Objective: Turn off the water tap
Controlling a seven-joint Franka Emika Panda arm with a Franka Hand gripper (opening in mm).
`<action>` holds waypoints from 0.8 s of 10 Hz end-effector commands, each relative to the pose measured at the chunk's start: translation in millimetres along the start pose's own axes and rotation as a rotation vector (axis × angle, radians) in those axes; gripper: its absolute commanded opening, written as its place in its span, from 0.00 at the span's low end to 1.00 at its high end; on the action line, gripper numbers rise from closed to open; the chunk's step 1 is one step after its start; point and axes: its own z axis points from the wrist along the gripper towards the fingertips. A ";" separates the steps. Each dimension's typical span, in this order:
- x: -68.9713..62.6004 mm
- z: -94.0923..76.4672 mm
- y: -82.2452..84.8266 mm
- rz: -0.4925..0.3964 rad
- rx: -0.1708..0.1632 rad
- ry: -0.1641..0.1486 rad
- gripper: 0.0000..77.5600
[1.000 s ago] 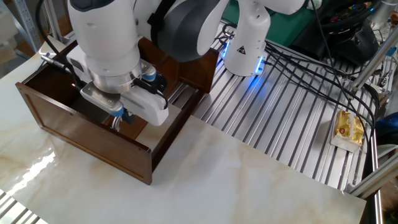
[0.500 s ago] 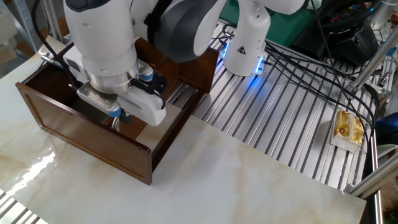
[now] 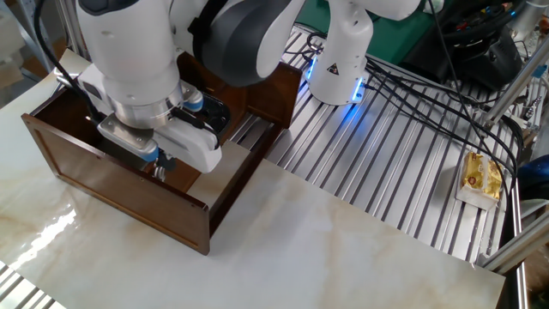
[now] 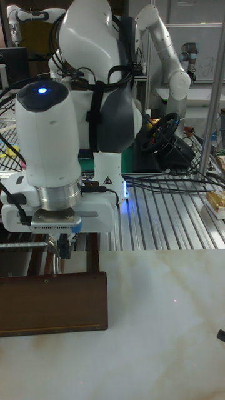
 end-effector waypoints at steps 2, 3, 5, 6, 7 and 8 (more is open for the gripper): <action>-2.6 -2.9 -6.6 -0.004 0.003 -0.003 0.00; -3.2 -3.2 -8.6 -0.007 0.003 -0.003 0.00; -4.8 -3.6 -13.3 -0.015 0.003 -0.003 0.00; -5.0 -3.6 -14.2 -0.016 0.003 -0.003 0.00; -5.6 -3.5 -16.1 -0.020 0.004 -0.003 0.00; -5.7 -3.5 -17.3 -0.022 0.005 -0.003 0.00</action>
